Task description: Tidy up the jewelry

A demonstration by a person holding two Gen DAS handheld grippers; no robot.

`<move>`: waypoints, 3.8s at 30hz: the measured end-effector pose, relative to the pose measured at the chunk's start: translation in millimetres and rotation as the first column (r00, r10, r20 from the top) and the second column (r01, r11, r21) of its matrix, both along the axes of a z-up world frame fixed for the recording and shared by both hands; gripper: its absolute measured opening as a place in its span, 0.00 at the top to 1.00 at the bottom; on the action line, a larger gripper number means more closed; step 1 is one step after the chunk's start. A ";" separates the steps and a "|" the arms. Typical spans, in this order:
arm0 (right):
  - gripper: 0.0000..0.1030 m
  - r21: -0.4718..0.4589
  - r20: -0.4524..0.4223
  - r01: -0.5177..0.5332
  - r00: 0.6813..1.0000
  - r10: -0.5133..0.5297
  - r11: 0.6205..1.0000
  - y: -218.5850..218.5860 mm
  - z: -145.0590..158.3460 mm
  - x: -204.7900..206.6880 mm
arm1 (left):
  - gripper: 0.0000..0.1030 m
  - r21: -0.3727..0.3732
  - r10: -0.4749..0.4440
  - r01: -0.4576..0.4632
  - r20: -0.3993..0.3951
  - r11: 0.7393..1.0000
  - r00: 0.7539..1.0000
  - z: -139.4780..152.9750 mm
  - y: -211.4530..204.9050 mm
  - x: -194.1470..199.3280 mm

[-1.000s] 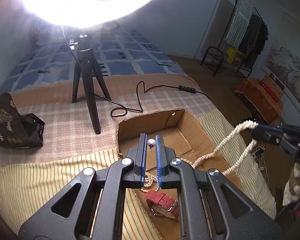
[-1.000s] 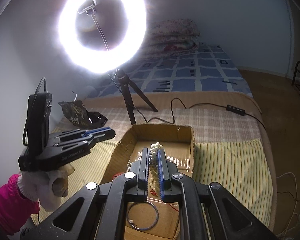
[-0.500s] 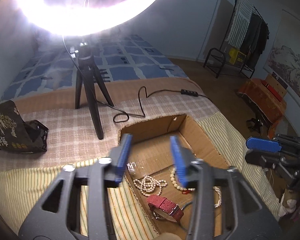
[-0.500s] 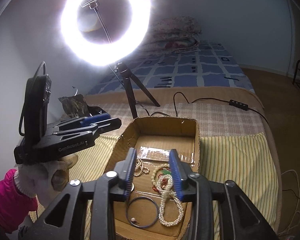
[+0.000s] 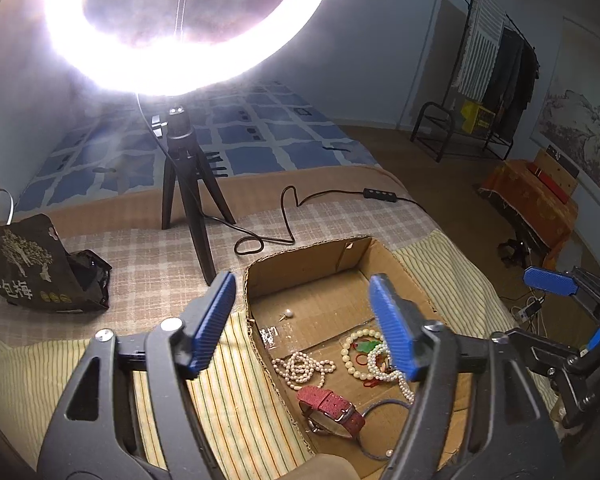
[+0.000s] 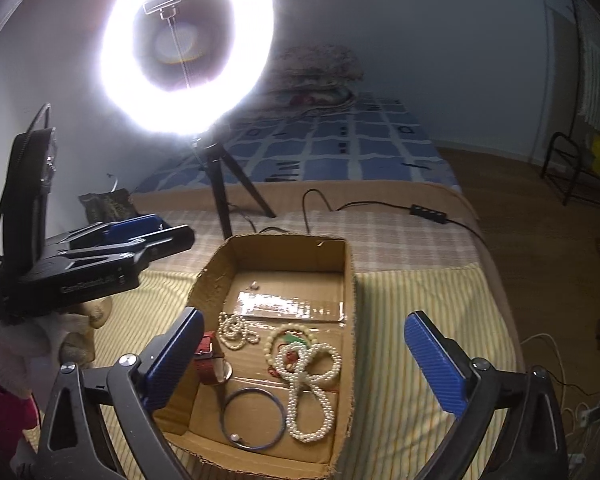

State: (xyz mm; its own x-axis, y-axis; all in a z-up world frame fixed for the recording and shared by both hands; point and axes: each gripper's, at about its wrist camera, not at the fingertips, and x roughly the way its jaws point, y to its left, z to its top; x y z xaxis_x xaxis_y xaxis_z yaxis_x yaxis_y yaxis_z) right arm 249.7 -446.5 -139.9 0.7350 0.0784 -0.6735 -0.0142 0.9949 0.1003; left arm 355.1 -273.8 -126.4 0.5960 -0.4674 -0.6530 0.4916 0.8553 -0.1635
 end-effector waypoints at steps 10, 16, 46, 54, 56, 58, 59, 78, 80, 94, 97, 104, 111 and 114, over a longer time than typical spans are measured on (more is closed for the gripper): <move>0.00 -0.020 0.013 0.063 0.998 -0.063 0.998 0.9 11.3 -19.6 | 0.27 0.021 0.003 -0.004 0.030 1.000 1.000 19.2 5.7 -22.1; 0.00 -0.032 0.040 0.097 0.995 -0.096 0.995 6.9 27.8 -38.9 | 0.21 0.023 0.003 -0.005 0.077 1.000 0.997 40.5 15.9 -46.8; 0.00 -0.126 0.234 0.203 0.957 -0.169 0.971 75.4 101.3 -161.5 | 0.04 -0.034 0.085 -0.080 0.210 0.996 0.974 119.1 115.1 -189.9; 0.00 -0.135 0.273 0.216 0.946 -0.173 0.967 85.9 98.7 -182.6 | 0.04 -0.020 0.088 -0.086 0.229 0.996 0.969 112.2 128.1 -210.1; 0.00 -0.139 0.282 0.227 0.942 -0.181 0.964 86.7 94.8 -184.3 | 0.04 -0.012 0.084 -0.083 0.233 0.996 0.969 110.6 129.2 -212.9; 0.00 -0.157 0.283 0.234 0.941 -0.183 0.960 89.2 89.9 -183.7 | 0.04 -0.003 0.078 -0.079 0.235 0.997 0.969 109.0 129.2 -215.2; 0.00 -0.166 0.280 0.233 0.943 -0.181 0.958 90.5 87.6 -182.6 | 0.03 0.004 0.076 -0.079 0.237 0.997 0.969 108.0 129.1 -216.5; 0.00 -0.125 0.302 0.296 0.920 -0.248 0.947 80.6 71.2 -189.5 | 0.00 0.052 0.086 -0.099 0.208 0.994 0.974 86.6 127.8 -223.3; 0.00 -0.125 0.304 0.299 0.919 -0.250 0.946 79.8 71.2 -190.4 | 0.00 0.063 0.081 -0.097 0.217 0.993 0.973 85.9 125.9 -224.8; 0.00 -0.138 0.296 0.296 0.923 -0.246 0.945 81.0 68.5 -190.2 | 0.00 0.078 0.071 -0.090 0.222 0.993 0.972 85.1 122.9 -226.9; 0.00 -0.140 0.295 0.293 0.924 -0.242 0.946 81.7 68.2 -189.8 | 0.00 0.077 0.068 -0.088 0.226 0.993 0.972 86.9 123.1 -227.1; 0.00 -0.141 0.294 0.292 0.925 -0.242 0.946 82.3 68.0 -189.3 | 0.00 0.076 0.068 -0.087 0.229 0.993 0.971 88.1 123.3 -227.4; 0.00 -0.142 0.289 0.283 0.929 -0.234 0.949 82.2 68.8 -188.6 | 0.00 0.080 0.064 -0.085 0.230 0.993 0.971 88.6 123.2 -227.3; 0.00 -0.141 0.288 0.282 0.929 -0.233 0.949 82.1 68.8 -187.9 | 0.00 0.080 0.064 -0.084 0.231 0.993 0.971 89.5 122.6 -228.2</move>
